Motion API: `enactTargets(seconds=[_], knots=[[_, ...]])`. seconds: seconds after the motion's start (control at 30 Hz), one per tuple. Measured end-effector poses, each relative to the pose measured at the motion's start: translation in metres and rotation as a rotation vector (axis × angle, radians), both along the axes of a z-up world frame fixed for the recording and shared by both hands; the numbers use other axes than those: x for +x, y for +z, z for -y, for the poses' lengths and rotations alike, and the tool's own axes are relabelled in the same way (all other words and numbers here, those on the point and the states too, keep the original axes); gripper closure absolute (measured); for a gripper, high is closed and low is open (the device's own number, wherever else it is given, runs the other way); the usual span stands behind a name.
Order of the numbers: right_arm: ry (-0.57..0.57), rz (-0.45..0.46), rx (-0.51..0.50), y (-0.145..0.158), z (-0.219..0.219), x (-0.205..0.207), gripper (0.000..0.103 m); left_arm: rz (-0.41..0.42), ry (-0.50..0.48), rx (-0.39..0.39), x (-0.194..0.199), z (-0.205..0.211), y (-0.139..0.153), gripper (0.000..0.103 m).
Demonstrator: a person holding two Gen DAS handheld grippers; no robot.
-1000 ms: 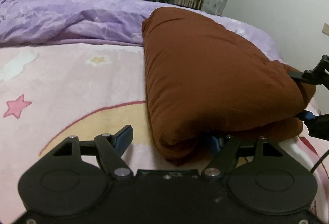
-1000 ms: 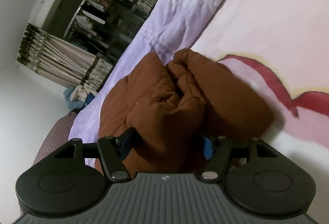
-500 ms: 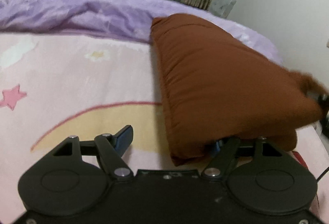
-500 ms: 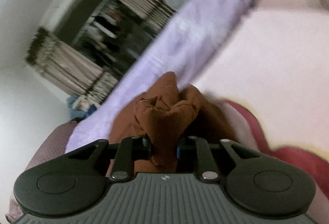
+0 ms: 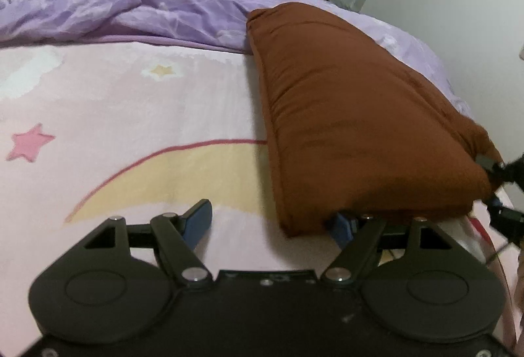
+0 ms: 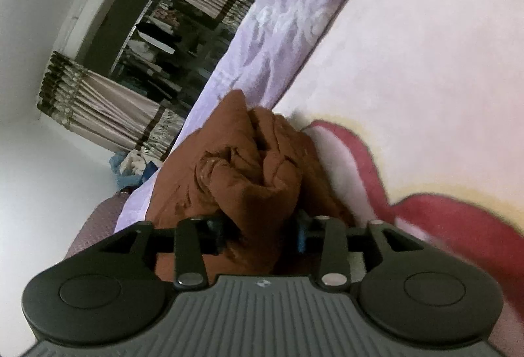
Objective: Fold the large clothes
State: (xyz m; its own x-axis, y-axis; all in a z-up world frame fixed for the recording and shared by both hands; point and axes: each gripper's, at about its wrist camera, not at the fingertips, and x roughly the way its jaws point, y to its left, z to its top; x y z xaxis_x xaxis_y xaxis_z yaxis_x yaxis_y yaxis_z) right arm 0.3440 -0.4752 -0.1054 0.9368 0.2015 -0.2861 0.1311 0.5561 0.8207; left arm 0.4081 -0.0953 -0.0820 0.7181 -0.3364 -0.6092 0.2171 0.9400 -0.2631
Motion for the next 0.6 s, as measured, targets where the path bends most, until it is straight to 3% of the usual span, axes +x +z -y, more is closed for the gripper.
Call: enactTargets(seconds=[0.1,0.17,0.3,0.43,0.6], knots=[[-0.029,0.003,-0.111,0.02,0.001,-0.016,0.049,0.038,-0.018,0.049,-0.019,-0.015,0.017,0.029],[-0.049,0.021,-0.255,0.044,-0.009,-0.028,0.048,0.075,-0.028,0.063,-0.025,-0.022,0.033,0.029],[-0.052,0.092,-0.523,0.089,-0.049,-0.036,0.045,0.149,-0.051,-0.017,-0.019,-0.017,0.068,0.029],[-0.009,0.101,-0.612,0.111,-0.079,-0.02,0.051,0.169,-0.084,-0.084,0.003,0.01,0.08,0.029],[-0.012,0.002,-0.673,0.096,-0.086,0.004,0.06,0.156,-0.135,-0.081,0.026,0.048,0.066,0.029]])
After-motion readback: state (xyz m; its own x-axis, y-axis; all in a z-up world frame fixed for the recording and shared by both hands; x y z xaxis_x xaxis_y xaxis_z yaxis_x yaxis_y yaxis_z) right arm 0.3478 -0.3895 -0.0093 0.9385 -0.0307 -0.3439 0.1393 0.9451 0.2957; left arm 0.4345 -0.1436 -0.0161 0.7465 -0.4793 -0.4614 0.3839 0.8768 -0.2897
